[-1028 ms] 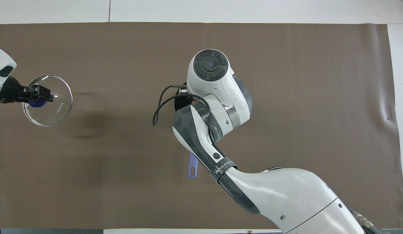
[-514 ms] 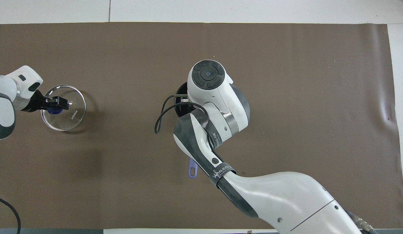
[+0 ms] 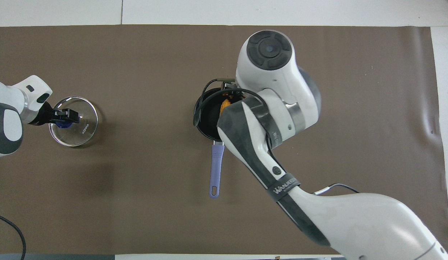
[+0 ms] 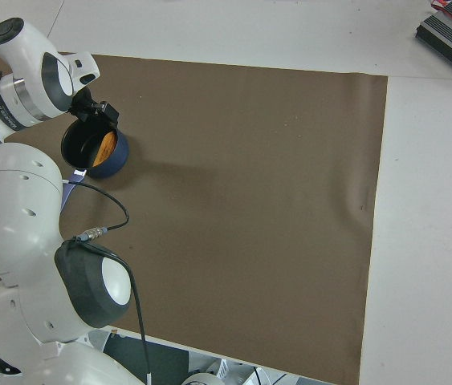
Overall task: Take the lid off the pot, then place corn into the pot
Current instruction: 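Lower the corn into the pot and open the right gripper, then set the lid on the table and open the left gripper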
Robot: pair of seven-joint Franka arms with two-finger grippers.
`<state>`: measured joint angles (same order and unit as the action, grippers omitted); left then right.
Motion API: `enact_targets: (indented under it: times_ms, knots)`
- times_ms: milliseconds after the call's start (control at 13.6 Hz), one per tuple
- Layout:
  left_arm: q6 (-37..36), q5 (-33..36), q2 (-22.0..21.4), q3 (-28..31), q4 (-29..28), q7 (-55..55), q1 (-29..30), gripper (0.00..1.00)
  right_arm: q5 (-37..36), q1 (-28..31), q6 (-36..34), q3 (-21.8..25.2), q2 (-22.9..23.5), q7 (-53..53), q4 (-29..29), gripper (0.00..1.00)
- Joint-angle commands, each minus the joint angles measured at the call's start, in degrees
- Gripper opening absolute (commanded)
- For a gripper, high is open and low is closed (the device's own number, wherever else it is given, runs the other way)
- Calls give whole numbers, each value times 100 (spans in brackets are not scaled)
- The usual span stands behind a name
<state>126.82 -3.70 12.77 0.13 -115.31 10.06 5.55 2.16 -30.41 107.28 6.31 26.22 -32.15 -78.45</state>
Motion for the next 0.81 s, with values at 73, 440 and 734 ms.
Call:
enact_targets:
  times_ms: [73,440,734]
  knots:
    - [273,10,-64,-22,-176,40,34,0,-14,1061,-926,-86,-923,1138,-83,100]
    - [239,18,-73,-22,-115,57,8,100,-154,2238,-2183,-33,-1995,2465,-293,100]
    - [-1963,176,-187,-40,1595,-4,-246,100,-303,2549,-2203,-33,-2585,2960,-1259,100]
